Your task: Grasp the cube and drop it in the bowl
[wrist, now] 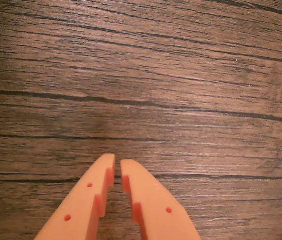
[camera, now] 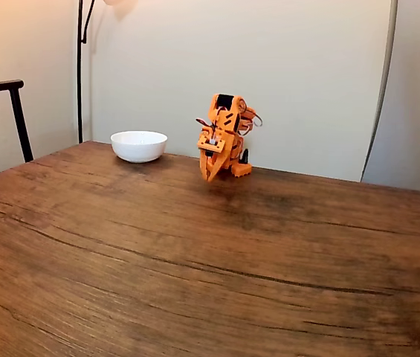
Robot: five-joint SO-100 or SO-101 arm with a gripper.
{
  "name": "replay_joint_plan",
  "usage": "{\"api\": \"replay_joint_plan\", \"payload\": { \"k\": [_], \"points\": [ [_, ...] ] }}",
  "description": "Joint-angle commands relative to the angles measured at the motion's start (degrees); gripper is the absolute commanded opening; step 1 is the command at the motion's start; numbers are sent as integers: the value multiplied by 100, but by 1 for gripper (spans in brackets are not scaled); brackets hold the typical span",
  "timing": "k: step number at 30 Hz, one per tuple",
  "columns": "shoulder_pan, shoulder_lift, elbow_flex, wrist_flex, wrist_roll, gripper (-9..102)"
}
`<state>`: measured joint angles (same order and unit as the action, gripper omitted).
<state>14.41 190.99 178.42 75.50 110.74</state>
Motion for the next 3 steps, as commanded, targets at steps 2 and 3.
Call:
{"api": "replay_joint_plan", "payload": {
  "k": [2,3],
  "points": [
    [9,-97,-18,272,53,-1],
    [9,-97,-18,272,53,-1]
  ]
}}
